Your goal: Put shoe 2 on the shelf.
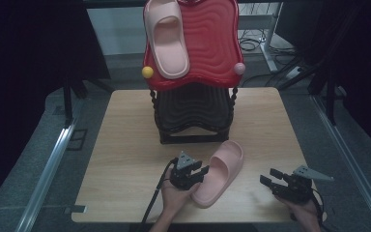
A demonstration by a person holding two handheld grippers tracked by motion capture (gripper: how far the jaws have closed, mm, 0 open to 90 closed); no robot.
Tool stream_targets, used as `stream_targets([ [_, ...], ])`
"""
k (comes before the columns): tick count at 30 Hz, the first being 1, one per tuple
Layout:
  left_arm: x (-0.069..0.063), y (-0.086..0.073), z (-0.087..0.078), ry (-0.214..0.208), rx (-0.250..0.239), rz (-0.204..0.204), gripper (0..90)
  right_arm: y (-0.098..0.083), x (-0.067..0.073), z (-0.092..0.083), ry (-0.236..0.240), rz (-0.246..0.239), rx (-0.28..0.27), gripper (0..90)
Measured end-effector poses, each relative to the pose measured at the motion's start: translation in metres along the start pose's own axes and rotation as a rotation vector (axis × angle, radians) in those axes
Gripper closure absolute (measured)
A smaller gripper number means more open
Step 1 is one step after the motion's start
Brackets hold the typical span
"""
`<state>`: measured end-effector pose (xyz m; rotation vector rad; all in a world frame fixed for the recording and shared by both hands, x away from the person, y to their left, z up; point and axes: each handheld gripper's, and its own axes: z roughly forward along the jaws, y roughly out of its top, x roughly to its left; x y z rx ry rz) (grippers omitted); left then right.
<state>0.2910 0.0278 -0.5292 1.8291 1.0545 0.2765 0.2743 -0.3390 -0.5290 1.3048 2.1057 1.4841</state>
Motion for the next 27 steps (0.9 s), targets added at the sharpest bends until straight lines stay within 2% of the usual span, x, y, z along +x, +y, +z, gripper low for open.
stream_targets([
  [4,-0.001,0.005,0.011,0.002,0.028,0.017,64.5,-0.001,0.0,0.002,0.004,-0.002,0.007,37.6],
  [8,0.0,0.01,0.022,0.014,0.043,0.004,67.2,-0.001,0.001,0.0,0.007,-0.004,0.004,37.7],
  [12,0.0,0.011,0.029,0.016,0.058,0.009,72.1,0.0,0.001,-0.002,0.003,-0.002,-0.004,37.6],
  [16,-0.003,0.012,0.032,0.017,0.069,0.003,77.8,-0.001,0.0,0.0,0.0,-0.002,0.0,37.6],
  [27,-0.001,0.014,0.034,0.027,0.084,-0.027,84.6,-0.001,0.0,-0.001,-0.01,-0.002,0.005,37.5],
])
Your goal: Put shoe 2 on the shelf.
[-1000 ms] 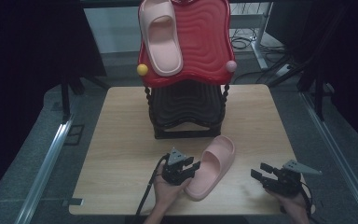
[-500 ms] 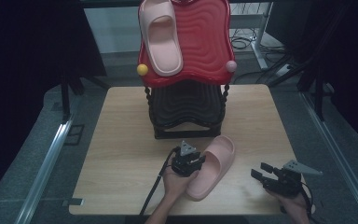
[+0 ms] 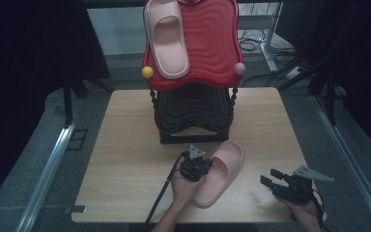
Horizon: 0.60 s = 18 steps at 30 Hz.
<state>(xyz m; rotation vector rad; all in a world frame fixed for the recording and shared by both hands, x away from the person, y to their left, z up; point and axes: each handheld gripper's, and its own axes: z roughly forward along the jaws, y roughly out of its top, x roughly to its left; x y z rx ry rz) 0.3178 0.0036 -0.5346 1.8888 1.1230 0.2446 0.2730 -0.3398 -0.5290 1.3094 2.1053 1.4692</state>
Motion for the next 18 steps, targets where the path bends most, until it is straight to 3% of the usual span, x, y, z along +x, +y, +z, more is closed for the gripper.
stream_targets([
  [11,0.005,-0.004,-0.005,-0.028,-0.009,-0.026,85.3,0.0,0.001,-0.003,-0.024,0.014,-0.006,37.5],
  [18,0.011,-0.01,-0.016,-0.043,-0.056,-0.045,85.5,-0.001,0.001,-0.004,-0.035,0.02,-0.008,37.6],
])
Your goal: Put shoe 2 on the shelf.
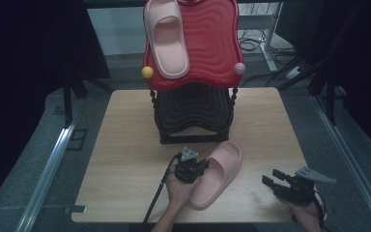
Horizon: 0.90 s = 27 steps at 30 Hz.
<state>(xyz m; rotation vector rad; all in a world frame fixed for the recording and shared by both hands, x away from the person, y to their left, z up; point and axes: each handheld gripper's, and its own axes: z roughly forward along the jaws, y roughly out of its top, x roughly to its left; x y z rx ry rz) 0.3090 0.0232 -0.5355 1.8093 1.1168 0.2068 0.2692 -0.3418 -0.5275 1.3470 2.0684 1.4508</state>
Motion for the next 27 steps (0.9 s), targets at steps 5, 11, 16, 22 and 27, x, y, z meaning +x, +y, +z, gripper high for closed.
stream_targets([
  [5,0.004,0.0,-0.012,-0.007,-0.026,-0.015,85.6,0.0,0.0,-0.001,-0.005,0.003,-0.003,37.6],
  [11,0.013,-0.006,-0.029,-0.022,-0.072,-0.046,85.7,-0.001,0.003,0.001,-0.009,-0.005,0.001,37.6],
  [16,0.021,-0.007,-0.04,-0.02,-0.107,-0.064,85.6,-0.002,0.003,0.001,-0.01,-0.006,0.001,37.5],
  [22,0.028,-0.005,-0.052,-0.038,-0.146,-0.098,85.6,-0.003,0.003,0.001,-0.016,-0.002,0.002,37.5],
  [27,0.032,-0.003,-0.062,-0.032,-0.164,-0.104,85.6,-0.003,0.006,0.001,-0.015,-0.006,0.003,37.6],
])
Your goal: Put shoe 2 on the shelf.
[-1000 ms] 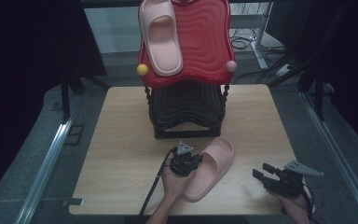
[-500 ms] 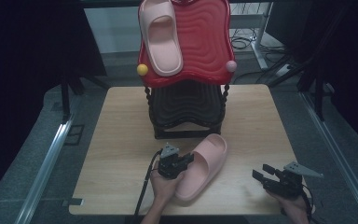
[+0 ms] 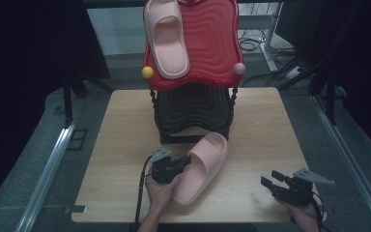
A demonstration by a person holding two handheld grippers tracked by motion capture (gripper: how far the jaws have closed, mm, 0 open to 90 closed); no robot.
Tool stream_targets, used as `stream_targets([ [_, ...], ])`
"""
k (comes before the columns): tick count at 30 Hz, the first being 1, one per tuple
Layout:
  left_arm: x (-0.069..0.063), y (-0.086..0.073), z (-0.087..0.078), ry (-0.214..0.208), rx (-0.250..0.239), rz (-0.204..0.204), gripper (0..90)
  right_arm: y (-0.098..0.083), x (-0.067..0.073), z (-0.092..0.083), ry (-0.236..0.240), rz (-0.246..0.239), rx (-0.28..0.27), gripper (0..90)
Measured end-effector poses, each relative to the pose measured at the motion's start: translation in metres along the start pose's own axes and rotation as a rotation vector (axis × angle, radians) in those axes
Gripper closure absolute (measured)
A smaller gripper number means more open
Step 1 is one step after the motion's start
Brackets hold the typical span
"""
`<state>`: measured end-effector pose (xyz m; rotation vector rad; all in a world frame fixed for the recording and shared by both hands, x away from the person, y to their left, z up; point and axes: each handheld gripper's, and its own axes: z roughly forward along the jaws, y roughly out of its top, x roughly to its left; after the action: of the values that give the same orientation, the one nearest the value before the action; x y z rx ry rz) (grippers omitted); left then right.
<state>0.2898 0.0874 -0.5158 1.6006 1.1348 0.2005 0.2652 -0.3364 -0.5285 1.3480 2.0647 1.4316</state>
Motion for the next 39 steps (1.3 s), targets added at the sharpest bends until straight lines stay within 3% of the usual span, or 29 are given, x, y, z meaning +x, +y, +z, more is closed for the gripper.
stream_targets([
  [8,0.001,0.012,-0.016,-0.008,-0.048,-0.012,85.7,-0.002,0.0,0.001,-0.001,0.004,0.012,37.5],
  [28,-0.007,0.053,-0.047,-0.032,-0.144,0.008,85.7,-0.003,0.001,0.003,0.002,0.014,0.026,37.3],
  [39,-0.013,0.067,-0.053,-0.037,-0.175,0.016,85.8,-0.003,0.002,0.003,0.005,0.012,0.021,37.2],
])
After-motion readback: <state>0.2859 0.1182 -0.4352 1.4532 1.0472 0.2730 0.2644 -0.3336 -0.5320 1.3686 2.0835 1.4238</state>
